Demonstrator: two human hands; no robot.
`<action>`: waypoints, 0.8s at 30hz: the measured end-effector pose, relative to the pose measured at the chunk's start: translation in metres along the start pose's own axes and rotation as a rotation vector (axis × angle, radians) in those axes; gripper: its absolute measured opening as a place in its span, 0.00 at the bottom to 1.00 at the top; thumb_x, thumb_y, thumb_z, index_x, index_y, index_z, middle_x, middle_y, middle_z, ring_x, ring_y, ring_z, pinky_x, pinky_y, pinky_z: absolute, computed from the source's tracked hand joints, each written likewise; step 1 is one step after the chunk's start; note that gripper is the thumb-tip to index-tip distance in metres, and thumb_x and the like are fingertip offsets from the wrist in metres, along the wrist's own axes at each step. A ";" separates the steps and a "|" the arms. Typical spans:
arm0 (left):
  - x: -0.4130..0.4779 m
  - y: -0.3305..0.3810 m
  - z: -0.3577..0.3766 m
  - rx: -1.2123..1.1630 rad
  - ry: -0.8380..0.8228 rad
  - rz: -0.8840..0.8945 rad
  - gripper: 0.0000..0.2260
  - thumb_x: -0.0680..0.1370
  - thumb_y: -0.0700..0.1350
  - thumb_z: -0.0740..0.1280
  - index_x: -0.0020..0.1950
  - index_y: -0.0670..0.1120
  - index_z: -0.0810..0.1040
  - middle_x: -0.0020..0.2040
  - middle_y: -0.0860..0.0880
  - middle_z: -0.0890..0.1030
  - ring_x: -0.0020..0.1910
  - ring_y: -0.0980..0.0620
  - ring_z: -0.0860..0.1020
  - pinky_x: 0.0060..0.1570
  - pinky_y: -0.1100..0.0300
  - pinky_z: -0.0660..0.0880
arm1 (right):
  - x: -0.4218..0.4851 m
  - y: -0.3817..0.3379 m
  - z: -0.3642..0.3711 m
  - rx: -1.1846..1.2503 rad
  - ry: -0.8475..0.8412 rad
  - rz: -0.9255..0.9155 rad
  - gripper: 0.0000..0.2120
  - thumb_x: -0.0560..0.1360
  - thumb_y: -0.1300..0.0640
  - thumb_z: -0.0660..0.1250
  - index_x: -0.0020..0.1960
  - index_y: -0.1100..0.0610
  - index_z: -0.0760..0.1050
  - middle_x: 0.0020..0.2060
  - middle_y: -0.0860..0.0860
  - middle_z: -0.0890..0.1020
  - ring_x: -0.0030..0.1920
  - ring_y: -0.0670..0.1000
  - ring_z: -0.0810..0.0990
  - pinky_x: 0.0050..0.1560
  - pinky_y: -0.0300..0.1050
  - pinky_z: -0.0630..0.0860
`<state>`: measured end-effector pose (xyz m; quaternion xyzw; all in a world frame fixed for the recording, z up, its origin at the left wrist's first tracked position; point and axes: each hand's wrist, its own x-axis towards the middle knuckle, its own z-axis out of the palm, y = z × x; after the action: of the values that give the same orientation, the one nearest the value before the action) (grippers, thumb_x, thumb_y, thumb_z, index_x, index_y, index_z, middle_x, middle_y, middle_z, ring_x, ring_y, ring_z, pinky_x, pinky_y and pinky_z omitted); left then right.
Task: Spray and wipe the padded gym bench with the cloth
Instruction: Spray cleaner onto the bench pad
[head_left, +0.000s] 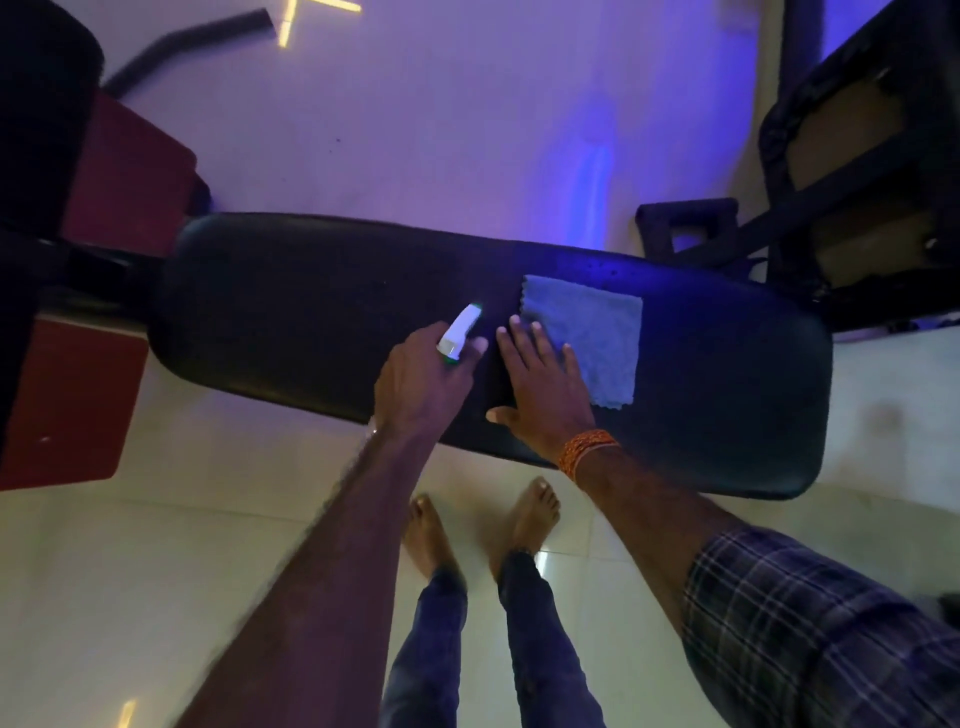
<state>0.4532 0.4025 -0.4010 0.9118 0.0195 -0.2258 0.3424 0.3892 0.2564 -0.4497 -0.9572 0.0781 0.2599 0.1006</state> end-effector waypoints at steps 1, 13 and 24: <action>-0.006 -0.006 0.002 0.011 -0.010 -0.006 0.15 0.78 0.60 0.69 0.55 0.51 0.81 0.48 0.47 0.85 0.51 0.37 0.82 0.46 0.48 0.78 | 0.000 0.000 0.001 0.005 -0.003 0.002 0.51 0.77 0.42 0.72 0.84 0.53 0.41 0.84 0.50 0.42 0.84 0.55 0.42 0.82 0.64 0.48; -0.091 -0.065 0.014 -0.101 -0.058 -0.088 0.10 0.77 0.57 0.72 0.49 0.52 0.80 0.43 0.54 0.83 0.44 0.49 0.81 0.41 0.55 0.73 | -0.018 0.009 0.005 -0.027 -0.050 -0.120 0.51 0.76 0.45 0.73 0.84 0.53 0.41 0.84 0.54 0.40 0.84 0.58 0.40 0.81 0.66 0.45; -0.042 0.041 0.011 -0.528 0.129 0.194 0.16 0.79 0.44 0.74 0.66 0.46 0.78 0.42 0.56 0.81 0.42 0.58 0.78 0.47 0.66 0.74 | -0.026 0.073 -0.030 0.552 0.396 0.538 0.42 0.75 0.48 0.76 0.80 0.59 0.59 0.77 0.60 0.64 0.74 0.64 0.66 0.66 0.62 0.70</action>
<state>0.4190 0.3692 -0.3659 0.8011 0.0119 -0.1206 0.5861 0.3669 0.1815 -0.4224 -0.8713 0.4092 0.0574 0.2647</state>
